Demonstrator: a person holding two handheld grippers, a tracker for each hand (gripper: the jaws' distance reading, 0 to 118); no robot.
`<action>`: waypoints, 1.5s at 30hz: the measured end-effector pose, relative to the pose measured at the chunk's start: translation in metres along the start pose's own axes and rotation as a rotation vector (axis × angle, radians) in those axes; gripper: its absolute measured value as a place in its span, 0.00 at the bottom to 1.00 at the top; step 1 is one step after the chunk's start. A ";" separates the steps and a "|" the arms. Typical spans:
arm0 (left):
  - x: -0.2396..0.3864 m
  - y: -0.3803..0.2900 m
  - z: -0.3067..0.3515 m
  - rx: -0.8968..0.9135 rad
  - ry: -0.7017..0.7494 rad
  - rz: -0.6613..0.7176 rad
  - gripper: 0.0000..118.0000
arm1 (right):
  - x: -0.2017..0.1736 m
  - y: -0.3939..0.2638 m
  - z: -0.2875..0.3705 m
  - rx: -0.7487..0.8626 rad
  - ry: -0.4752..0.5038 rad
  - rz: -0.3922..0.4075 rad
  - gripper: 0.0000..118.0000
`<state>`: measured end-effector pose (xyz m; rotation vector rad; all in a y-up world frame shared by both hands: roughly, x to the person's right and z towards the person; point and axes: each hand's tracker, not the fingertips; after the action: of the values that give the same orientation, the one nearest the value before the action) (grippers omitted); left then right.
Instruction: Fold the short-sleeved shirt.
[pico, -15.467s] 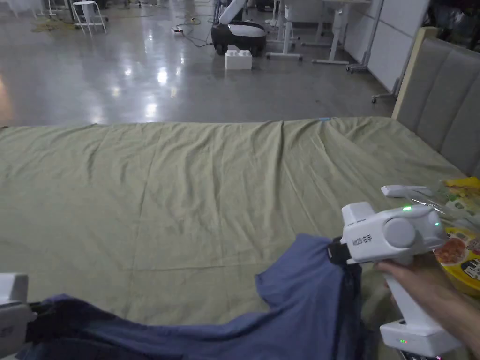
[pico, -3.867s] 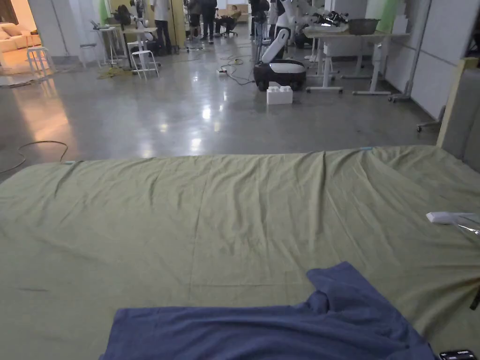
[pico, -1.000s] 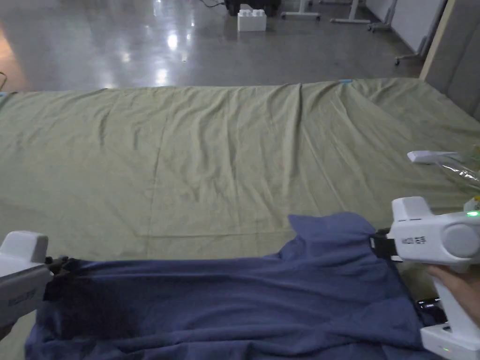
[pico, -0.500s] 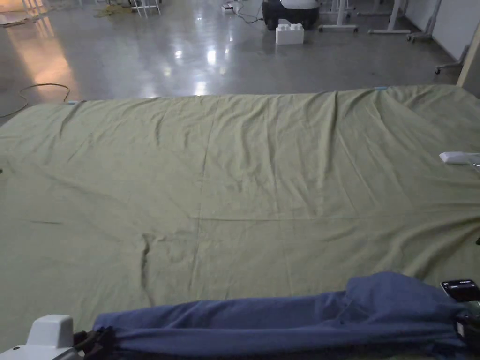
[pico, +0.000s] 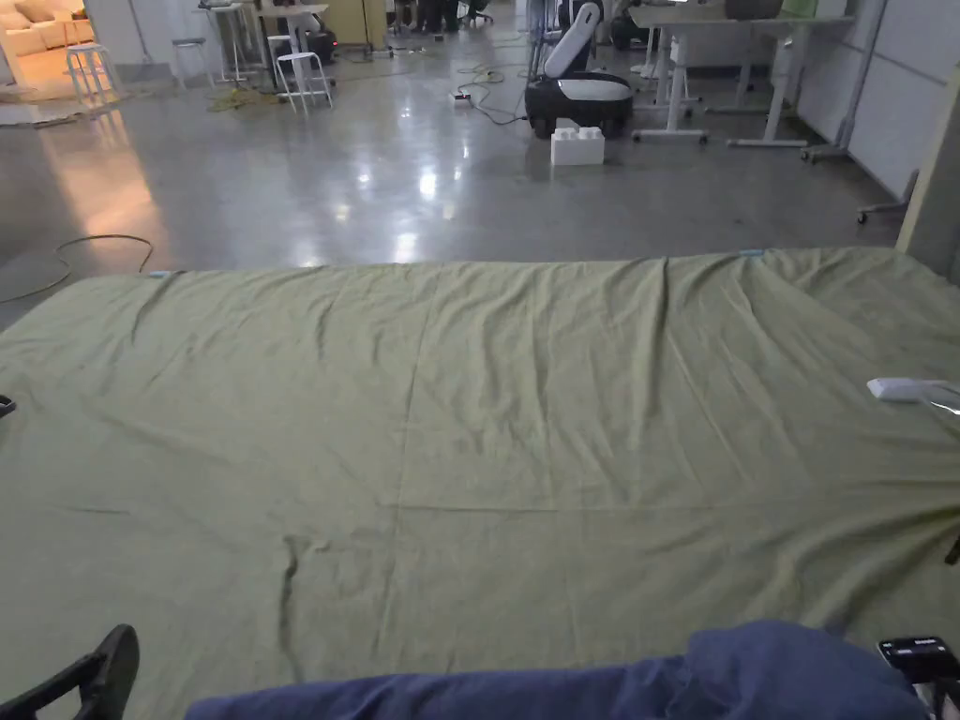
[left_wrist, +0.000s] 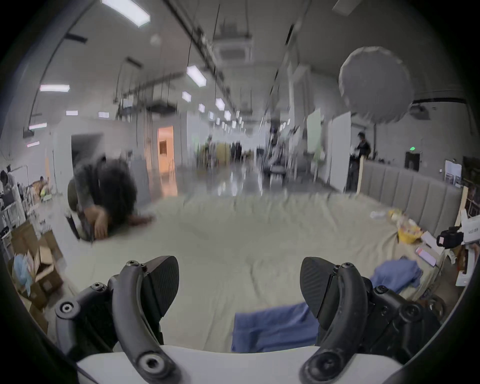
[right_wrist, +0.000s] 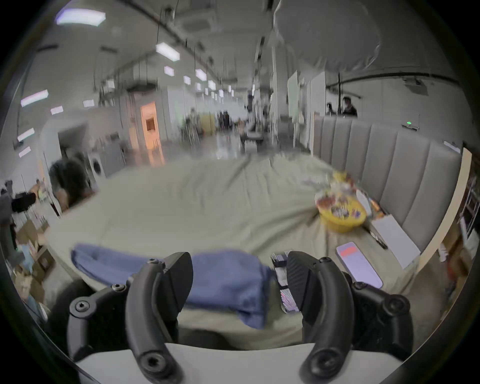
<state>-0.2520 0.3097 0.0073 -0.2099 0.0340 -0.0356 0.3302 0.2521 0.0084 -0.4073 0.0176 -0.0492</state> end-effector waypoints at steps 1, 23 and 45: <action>0.008 0.010 0.014 0.057 -0.017 -0.016 0.81 | -0.011 0.007 0.013 0.068 0.012 -0.015 0.67; 0.042 0.031 0.048 0.097 -0.186 0.000 0.00 | -0.110 0.029 0.038 0.178 0.144 0.103 0.00; -0.085 -0.206 -0.172 -0.565 -0.300 0.952 0.82 | -0.093 -0.007 0.020 -0.082 0.081 -0.055 0.00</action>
<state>-0.3504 0.0755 -0.1151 -0.7429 -0.1601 0.9636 0.2379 0.2582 0.0303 -0.4876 0.0888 -0.1194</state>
